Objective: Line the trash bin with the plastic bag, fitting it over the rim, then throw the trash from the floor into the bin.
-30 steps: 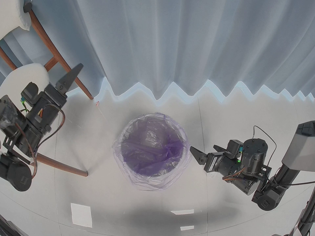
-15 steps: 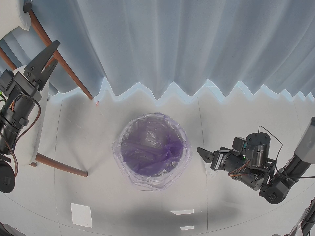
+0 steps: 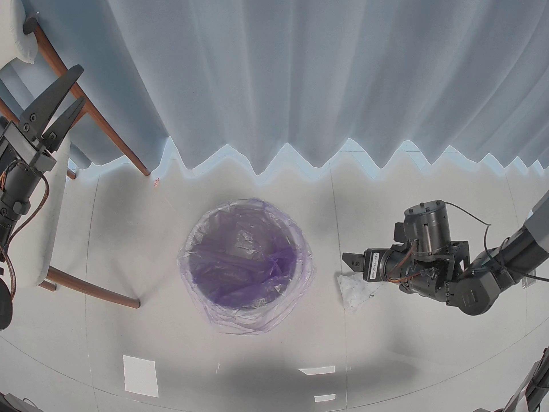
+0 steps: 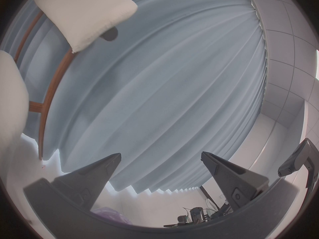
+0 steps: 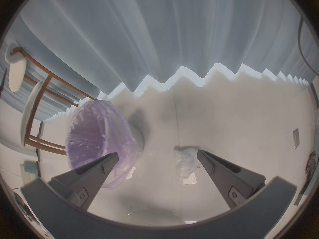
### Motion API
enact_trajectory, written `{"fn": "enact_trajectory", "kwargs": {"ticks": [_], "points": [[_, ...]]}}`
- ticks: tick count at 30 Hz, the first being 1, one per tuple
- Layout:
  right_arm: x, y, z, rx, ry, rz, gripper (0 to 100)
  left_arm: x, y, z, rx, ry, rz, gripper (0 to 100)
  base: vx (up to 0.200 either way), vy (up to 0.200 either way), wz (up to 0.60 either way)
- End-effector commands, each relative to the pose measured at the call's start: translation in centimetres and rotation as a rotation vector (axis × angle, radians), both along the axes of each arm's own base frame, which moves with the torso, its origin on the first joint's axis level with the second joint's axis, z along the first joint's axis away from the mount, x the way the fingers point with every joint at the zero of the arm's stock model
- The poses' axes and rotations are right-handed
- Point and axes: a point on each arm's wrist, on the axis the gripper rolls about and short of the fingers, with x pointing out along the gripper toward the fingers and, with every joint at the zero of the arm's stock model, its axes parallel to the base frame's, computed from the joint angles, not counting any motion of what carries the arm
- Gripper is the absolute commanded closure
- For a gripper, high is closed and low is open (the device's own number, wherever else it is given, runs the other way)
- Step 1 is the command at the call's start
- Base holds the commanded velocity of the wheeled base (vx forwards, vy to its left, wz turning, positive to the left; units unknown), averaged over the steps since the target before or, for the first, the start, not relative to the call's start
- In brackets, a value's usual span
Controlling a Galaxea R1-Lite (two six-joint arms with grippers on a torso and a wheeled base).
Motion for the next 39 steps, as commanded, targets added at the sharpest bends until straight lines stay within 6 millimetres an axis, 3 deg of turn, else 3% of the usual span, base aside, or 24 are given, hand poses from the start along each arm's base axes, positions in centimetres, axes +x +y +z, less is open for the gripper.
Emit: {"fn": "enact_trajectory", "kwargs": {"ticks": [1,4,8,14,17,20,28,39], "points": [[3.7,1.9,-3.5,-0.14,0.015,-0.001,0,-0.6,0.4,0.5,0.015,-0.025,-0.002,0,0.0,-0.2,0.0],[4.9,2.7,-4.9,-0.183,0.013,-0.002,0,-0.9,0.4,0.5,0.013,-0.026,-0.002,0,0.0,-0.2,0.0],[8.0,5.3,-8.7,-0.197,0.016,0.013,0,-1.0,0.4,0.5,0.016,-0.028,-0.011,0,0.0,0.0,0.0],[10.0,5.1,-11.6,-0.225,0.033,-0.002,0,-1.0,0.3,0.5,0.018,-0.025,-0.013,0,0.0,0.0,0.0],[10.3,5.2,-12.6,-0.254,0.038,0.017,0,-1.0,0.3,0.5,0.019,-0.026,-0.014,0,0.0,0.0,0.0],[10.4,5.4,-15.0,-0.3,0.066,0.04,0,-1.0,0.3,0.4,0.036,-0.02,-0.038,0,0.0,0.0,0.0],[11.5,6.3,-16.2,-0.289,0.05,0.043,0,-1.0,0.5,0.3,0.039,-0.015,-0.039,0,0.0,0.0,0.0],[12.7,6.9,-15.8,-0.288,0.072,0.037,0,-1.1,0.4,0.2,0.057,-0.006,-0.082,0,-0.2,0.0,0.0]]}}
